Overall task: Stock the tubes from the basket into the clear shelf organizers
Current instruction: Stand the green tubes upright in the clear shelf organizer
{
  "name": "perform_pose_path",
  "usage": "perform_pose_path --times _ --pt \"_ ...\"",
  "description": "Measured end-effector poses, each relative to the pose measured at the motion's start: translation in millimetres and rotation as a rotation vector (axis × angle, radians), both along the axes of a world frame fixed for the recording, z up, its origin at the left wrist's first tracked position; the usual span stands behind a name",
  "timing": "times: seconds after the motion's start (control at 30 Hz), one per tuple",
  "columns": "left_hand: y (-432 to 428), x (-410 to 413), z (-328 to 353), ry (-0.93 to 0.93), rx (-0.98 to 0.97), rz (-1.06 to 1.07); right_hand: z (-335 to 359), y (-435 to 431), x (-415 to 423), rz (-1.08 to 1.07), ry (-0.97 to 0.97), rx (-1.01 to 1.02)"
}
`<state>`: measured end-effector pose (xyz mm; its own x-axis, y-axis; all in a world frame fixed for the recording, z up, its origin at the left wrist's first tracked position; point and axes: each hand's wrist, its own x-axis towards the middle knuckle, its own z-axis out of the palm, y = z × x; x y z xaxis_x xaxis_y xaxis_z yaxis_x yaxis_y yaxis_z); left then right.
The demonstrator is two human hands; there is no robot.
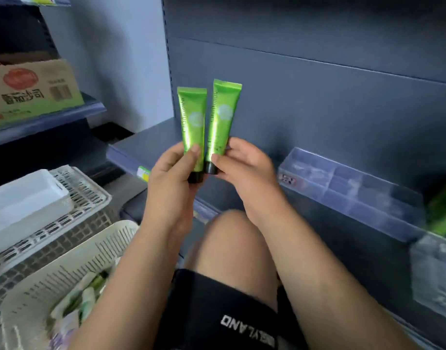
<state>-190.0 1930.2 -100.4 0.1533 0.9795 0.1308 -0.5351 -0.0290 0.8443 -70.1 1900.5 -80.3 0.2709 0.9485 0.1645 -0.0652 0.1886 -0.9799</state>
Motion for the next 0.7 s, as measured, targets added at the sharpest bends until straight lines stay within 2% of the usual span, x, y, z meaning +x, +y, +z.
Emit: perform_pose_path --times 0.13,0.3,0.57,0.7 --pt "-30.5 70.5 13.5 0.055 0.063 -0.174 4.8 -63.0 68.5 -0.159 -0.066 0.049" --pt "-75.3 133.7 21.3 0.163 0.169 -0.347 0.7 -145.8 128.4 -0.351 -0.144 -0.016" --pt "-157.0 209.1 11.9 0.241 0.191 -0.675 -24.7 -266.0 178.9 -0.592 -0.109 -0.008" --pt "-181.6 229.2 -2.1 0.359 0.204 -0.79 -41.3 -308.0 196.9 -0.665 -0.085 -0.034"
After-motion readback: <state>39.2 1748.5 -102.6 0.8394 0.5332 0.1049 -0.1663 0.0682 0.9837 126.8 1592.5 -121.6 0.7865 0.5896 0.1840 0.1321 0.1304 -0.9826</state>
